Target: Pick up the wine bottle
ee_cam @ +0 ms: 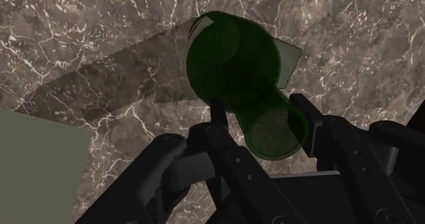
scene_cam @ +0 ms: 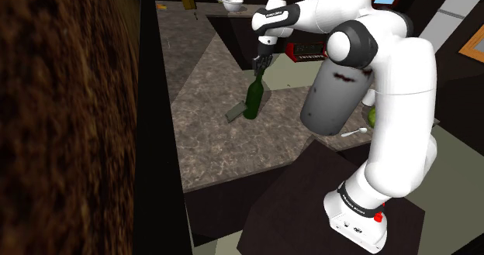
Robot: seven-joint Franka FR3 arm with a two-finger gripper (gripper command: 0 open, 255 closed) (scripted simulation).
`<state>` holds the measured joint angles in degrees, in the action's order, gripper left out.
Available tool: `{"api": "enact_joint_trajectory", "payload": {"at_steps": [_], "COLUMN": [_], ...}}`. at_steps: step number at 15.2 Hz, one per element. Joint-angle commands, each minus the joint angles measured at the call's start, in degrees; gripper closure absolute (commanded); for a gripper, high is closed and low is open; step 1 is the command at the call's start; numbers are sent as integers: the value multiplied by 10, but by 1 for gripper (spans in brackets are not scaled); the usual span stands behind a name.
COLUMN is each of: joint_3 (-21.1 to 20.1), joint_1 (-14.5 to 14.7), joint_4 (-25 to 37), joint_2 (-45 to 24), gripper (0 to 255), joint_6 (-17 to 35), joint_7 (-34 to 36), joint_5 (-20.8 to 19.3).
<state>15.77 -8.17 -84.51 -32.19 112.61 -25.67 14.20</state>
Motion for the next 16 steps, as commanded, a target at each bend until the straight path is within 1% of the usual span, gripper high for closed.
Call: {"api": "enact_joint_trajectory", "payload": {"at_steps": [1, 14, 16], "joint_3": [1, 6, 6], "joint_1": [0, -2, -2], "joint_4": [5, 70, 71], "joint_2": [4, 27, 27], "gripper": [255, 255, 255], "joint_6": [-9, -95, -96], "joint_7": [2, 15, 15], "joint_5": [-2, -12, -12]}}
